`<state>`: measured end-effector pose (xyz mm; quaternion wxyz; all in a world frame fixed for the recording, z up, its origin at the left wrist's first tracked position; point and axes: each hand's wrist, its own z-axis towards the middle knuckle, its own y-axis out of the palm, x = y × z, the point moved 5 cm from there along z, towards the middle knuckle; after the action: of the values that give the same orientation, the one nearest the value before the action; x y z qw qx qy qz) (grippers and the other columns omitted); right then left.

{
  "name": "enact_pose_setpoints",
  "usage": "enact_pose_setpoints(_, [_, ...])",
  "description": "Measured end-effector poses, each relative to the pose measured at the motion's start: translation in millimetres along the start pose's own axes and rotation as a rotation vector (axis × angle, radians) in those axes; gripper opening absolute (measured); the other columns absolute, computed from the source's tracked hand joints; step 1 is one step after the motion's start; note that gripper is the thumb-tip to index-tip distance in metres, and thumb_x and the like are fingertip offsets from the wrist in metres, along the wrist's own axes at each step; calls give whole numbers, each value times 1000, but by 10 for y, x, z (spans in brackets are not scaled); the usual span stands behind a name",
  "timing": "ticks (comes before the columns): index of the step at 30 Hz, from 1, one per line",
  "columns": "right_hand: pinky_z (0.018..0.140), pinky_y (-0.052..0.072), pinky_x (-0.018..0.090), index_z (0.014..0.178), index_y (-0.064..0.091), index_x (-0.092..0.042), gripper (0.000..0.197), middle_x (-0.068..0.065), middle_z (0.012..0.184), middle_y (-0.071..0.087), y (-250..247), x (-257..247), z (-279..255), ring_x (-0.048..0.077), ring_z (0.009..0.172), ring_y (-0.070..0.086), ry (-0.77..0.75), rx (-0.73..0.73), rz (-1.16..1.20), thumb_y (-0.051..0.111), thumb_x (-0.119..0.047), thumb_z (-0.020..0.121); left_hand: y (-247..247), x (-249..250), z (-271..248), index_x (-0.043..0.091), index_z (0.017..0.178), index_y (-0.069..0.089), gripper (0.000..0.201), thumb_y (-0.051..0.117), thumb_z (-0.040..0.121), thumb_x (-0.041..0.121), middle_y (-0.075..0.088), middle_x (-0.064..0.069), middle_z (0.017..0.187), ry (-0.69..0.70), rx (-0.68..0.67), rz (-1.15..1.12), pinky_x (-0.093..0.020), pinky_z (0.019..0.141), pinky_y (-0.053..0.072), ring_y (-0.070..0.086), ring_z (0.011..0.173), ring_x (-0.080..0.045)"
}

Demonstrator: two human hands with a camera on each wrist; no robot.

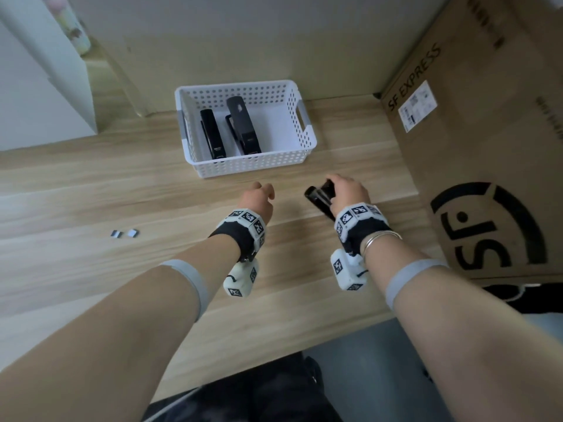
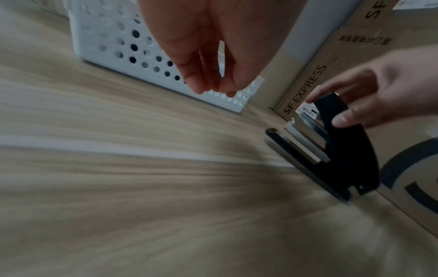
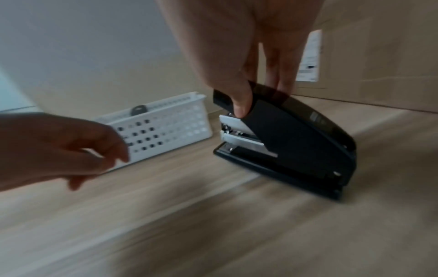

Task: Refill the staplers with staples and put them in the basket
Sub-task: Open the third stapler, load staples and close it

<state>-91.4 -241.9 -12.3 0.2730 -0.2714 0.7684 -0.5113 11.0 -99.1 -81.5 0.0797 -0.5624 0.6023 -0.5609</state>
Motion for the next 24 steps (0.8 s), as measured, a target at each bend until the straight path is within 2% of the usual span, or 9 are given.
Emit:
enact_pose_setpoints(5, [93, 48, 33, 131, 54, -31, 60, 5, 124, 62, 67, -849, -113, 27, 112, 59, -399, -102, -75, 57, 6, 84, -231, -497, -47, 12, 119, 55, 33, 45, 89, 3, 47, -11, 134, -132, -32, 20, -37, 95, 47, 58, 110, -32])
enact_pose_setpoints(9, [94, 50, 34, 131, 53, -35, 66, 4, 127, 60, 235, -1240, -220, 26, 113, 58, -516, -174, -114, 56, 12, 84, -323, -787, -175, 12, 123, 54, 36, 55, 87, 9, 50, -13, 132, -150, -55, 33, -36, 99, 47, 58, 111, -31])
enact_pose_setpoints(12, [96, 48, 34, 134, 52, -34, 64, 4, 131, 58, 360, -1388, -300, 27, 116, 56, -577, -229, -175, 53, 9, 86, -312, -871, -257, 13, 123, 55, 36, 56, 87, 10, 53, -11, 127, -134, -86, 41, -35, 96, 47, 59, 109, -29])
enact_pose_setpoints(15, [100, 46, 34, 135, 50, -35, 63, 4, 134, 56, 406, -1447, -319, 27, 120, 54, -612, -224, -217, 53, 6, 88, -278, -904, -292, 12, 123, 57, 36, 57, 86, 11, 51, -12, 127, -143, -92, 17, -34, 97, 45, 57, 111, -29])
enact_pose_setpoints(18, [103, 40, 31, 139, 43, -38, 65, -3, 138, 55, 407, -1391, -243, 21, 126, 51, -595, -326, -184, 63, -4, 87, -230, -877, -301, 13, 122, 58, 37, 59, 86, 13, 52, -13, 126, -129, -95, 12, -33, 98, 43, 55, 112, -28])
enact_pose_setpoints(20, [107, 36, 31, 141, 41, -34, 63, -3, 138, 55, 358, -1246, -164, 18, 129, 49, -481, -440, -10, 67, -16, 87, -218, -841, -300, 12, 120, 58, 36, 61, 85, 14, 54, -13, 124, -106, -89, 2, -33, 97, 44, 56, 111, -29])
enact_pose_setpoints(22, [108, 34, 28, 136, 51, -26, 45, 0, 137, 56, 314, -993, 2, 19, 129, 50, -330, -404, 128, 61, -21, 92, -201, -814, -290, 9, 117, 59, 34, 64, 84, 16, 57, -15, 120, -84, -89, -18, -33, 94, 45, 57, 108, -31])
enact_pose_setpoints(24, [106, 35, 24, 126, 62, -18, 33, 4, 133, 60, 367, -707, 174, 20, 123, 56, -177, -361, 128, 58, -18, 94, -192, -794, -291, 6, 114, 59, 33, 64, 84, 18, 58, -17, 117, -66, -87, -31, -33, 91, 45, 56, 107, -33])
